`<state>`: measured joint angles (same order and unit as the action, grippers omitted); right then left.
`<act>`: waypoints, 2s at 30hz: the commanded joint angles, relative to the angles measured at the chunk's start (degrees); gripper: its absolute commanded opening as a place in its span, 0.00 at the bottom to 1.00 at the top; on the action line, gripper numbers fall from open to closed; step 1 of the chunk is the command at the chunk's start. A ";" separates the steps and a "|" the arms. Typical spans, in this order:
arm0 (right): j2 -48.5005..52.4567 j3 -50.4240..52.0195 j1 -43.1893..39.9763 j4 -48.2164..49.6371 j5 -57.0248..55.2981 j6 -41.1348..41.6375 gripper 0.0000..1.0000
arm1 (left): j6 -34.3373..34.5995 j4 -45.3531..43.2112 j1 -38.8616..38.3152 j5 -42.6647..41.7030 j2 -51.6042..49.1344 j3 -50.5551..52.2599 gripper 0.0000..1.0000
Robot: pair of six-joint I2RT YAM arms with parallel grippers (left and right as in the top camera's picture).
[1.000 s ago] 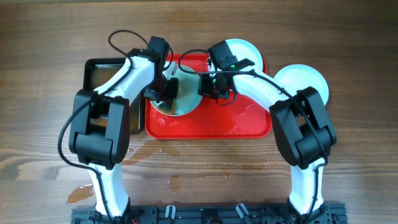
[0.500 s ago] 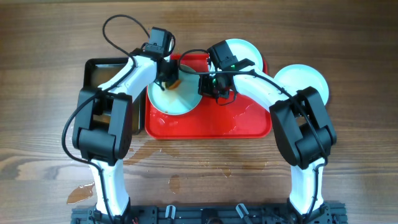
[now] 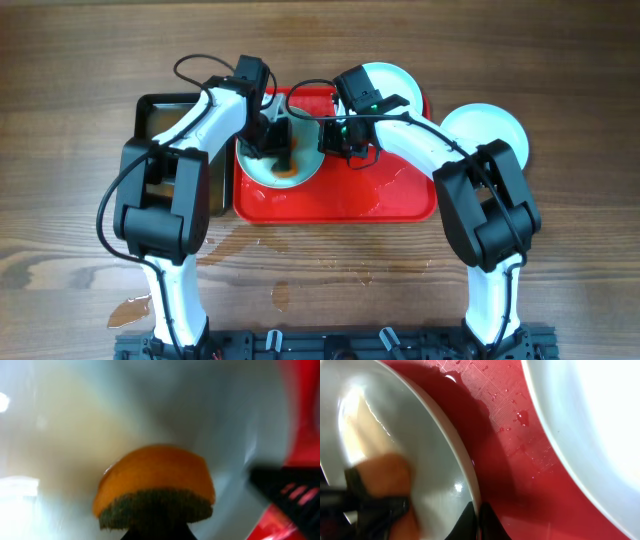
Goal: Clean dirty plates on tray and stack at the side
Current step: 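Scrub the second plate with the sponge while right gripper holds it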
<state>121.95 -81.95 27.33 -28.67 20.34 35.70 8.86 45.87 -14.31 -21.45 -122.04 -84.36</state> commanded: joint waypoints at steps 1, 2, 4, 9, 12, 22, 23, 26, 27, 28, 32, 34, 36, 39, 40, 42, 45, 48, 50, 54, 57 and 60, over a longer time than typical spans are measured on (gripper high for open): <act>1.60 0.04 0.02 0.55 0.55 -0.70 0.04 | 5.16 -8.48 -0.37 3.41 -4.09 1.84 0.04; 1.60 0.04 0.02 0.52 0.55 -0.72 0.04 | 7.93 -10.56 -0.37 7.15 -4.09 1.84 0.04; 1.60 0.04 0.02 0.52 0.55 -0.81 0.04 | 15.34 -12.87 -0.35 20.65 -4.09 1.84 0.04; 1.60 0.04 0.02 0.55 0.57 -0.83 0.04 | 23.17 1.36 -0.37 25.18 -4.09 1.84 0.04; 1.60 0.04 0.02 0.57 0.85 -1.07 0.04 | 22.03 10.93 -0.48 15.08 -4.09 1.84 0.04; 1.60 0.04 0.02 0.79 1.18 -1.11 0.04 | 3.80 -9.16 -0.94 2.23 -4.31 1.86 0.04; 1.60 0.04 0.02 0.79 1.18 -1.22 0.04 | 4.90 -10.14 -0.90 5.18 -4.31 1.86 0.05; 1.60 0.04 0.02 0.74 1.18 -1.22 0.04 | 14.58 -7.67 0.35 23.10 -4.31 1.84 0.04; 1.60 0.04 0.02 0.74 1.18 -1.22 0.04 | 19.58 -3.76 1.68 27.28 -4.31 1.84 0.04; 1.60 0.04 0.02 0.76 1.20 -1.22 0.04 | 22.23 -0.79 2.75 27.76 -4.31 1.84 0.04; 1.60 0.04 0.02 0.79 1.18 -1.22 0.04 | 22.88 8.09 5.51 14.60 -4.31 1.84 0.04; 1.60 0.04 0.02 0.79 1.20 -1.22 0.04 | 14.29 9.51 4.66 2.67 -4.31 1.84 0.04; 1.60 0.04 0.02 0.79 1.20 -1.22 0.04 | 5.90 9.51 2.64 -6.73 -4.31 1.84 0.04; 1.60 0.04 0.02 0.79 1.18 -1.22 0.04 | 3.08 6.38 -0.17 -7.39 -4.31 1.84 0.04; 1.60 0.04 0.02 0.79 1.20 -1.22 0.04 | 3.13 3.89 -0.52 -7.04 -4.31 1.84 0.04; 1.60 0.04 0.02 0.79 1.20 -1.22 0.04 | 4.55 -1.64 -0.42 -3.74 -4.31 1.84 0.05; 1.60 0.04 0.02 0.79 1.18 -1.22 0.04 | 6.84 -9.33 0.70 7.10 -4.31 1.86 0.04; 1.60 0.04 0.02 0.79 1.18 -1.22 0.04 | 16.63 -8.85 1.75 21.73 -4.31 1.84 0.04; 1.60 0.04 0.02 0.81 1.18 -1.22 0.04 | 24.44 -3.15 2.21 26.69 -4.31 1.86 0.04; 1.60 0.04 0.02 1.01 1.64 -1.27 0.04 | 28.17 7.23 1.62 21.05 -4.31 1.84 0.04; 1.60 0.04 0.02 0.96 1.62 -1.29 0.04 | 20.72 10.23 0.26 8.52 -4.31 1.84 0.04; 1.60 0.04 0.02 0.96 1.64 -1.27 0.04 | 11.58 10.36 0.48 -6.16 -4.28 1.27 0.04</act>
<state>121.95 -81.91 27.29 -28.25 20.53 34.65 29.67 55.96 -13.15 -12.23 -121.58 -85.71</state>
